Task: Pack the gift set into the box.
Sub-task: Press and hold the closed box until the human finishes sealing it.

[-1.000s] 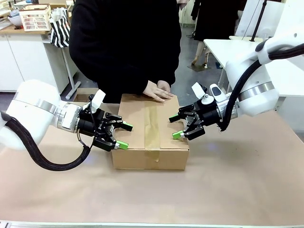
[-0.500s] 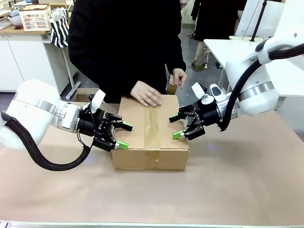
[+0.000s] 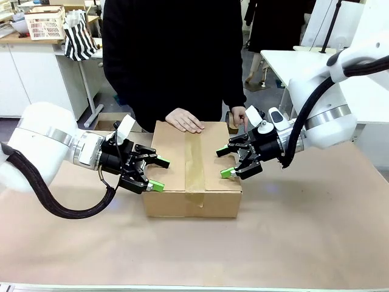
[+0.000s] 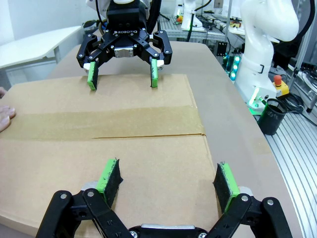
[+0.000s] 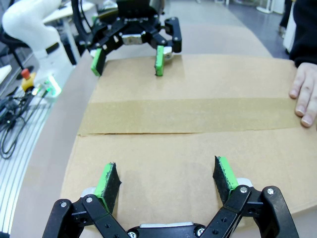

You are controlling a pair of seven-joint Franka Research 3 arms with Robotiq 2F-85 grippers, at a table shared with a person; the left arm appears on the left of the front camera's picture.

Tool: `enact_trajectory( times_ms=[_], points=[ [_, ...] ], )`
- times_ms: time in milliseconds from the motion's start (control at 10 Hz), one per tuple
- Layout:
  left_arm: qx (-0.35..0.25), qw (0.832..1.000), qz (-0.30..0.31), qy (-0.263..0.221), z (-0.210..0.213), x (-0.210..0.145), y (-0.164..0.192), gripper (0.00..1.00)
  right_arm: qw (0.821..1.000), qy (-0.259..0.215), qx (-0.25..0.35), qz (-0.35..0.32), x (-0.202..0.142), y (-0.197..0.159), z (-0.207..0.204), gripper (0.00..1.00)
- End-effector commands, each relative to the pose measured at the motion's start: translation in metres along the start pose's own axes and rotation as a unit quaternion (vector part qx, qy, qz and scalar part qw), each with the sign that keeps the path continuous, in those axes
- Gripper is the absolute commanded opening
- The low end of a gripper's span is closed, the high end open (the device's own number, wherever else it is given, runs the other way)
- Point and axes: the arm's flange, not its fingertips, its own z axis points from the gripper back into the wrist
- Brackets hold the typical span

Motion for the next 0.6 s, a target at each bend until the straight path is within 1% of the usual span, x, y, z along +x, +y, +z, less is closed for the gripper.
enact_trajectory(
  times_ms=[0,500],
  points=[
    [0.001,1.0,-0.007,0.003,0.0001,-0.0009,-0.0018,1.0,1.0,0.002,-0.001,0.0,-0.0015,0.0008,-0.0014,1.0],
    [0.001,1.0,-0.007,0.003,0.0001,-0.0009,-0.0018,1.0,1.0,0.002,-0.001,0.0,-0.0015,0.0008,-0.0014,1.0]
  ],
)
